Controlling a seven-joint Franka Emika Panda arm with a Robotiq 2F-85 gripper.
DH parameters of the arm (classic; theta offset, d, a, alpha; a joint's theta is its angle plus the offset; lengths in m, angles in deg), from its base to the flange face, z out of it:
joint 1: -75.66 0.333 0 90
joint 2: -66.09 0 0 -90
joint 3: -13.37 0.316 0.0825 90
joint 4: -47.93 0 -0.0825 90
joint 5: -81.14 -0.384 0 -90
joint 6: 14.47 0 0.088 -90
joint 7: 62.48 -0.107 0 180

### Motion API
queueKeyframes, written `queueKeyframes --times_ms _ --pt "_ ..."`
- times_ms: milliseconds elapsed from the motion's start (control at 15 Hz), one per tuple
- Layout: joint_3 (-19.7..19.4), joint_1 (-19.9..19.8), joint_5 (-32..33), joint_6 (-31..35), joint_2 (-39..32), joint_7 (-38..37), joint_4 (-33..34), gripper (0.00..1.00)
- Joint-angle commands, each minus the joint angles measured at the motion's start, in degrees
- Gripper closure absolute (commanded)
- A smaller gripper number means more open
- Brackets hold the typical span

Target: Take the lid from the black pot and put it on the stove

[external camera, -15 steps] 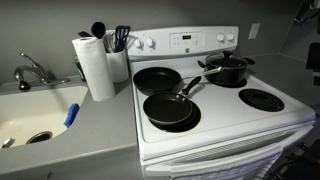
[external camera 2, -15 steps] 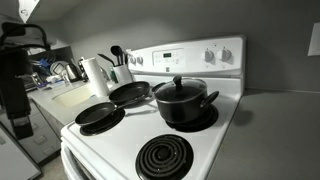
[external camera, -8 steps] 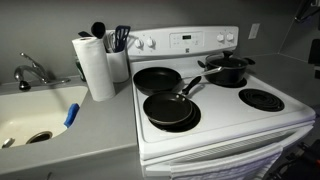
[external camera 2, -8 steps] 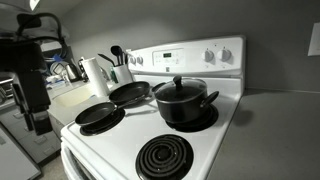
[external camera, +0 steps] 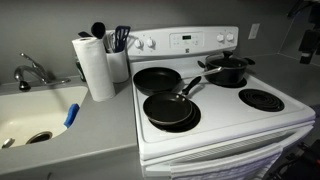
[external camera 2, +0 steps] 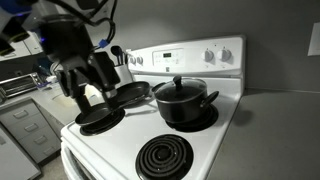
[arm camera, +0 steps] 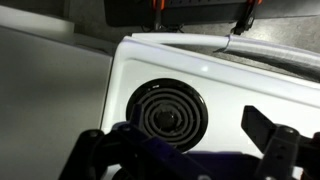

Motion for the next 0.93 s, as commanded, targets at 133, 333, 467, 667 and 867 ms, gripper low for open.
queueKeyframes --times_ms 133,333,467,667,867 --pt "-3.03 -1.31 5.13 8.06 -10.26 8.43 6.61 0.0" --pt "-3.33 -1.04 5.24 11.37 -16.03 10.13 10.8 0.0" --pt "-3.37 -1.19 4.53 13.34 -19.79 10.27 13.74 0.0" --pt "-3.31 -2.0 3.88 14.98 -24.64 7.93 17.55 0.0" --pt "-3.39 -2.63 1.43 13.98 -28.28 5.73 21.08 0.0"
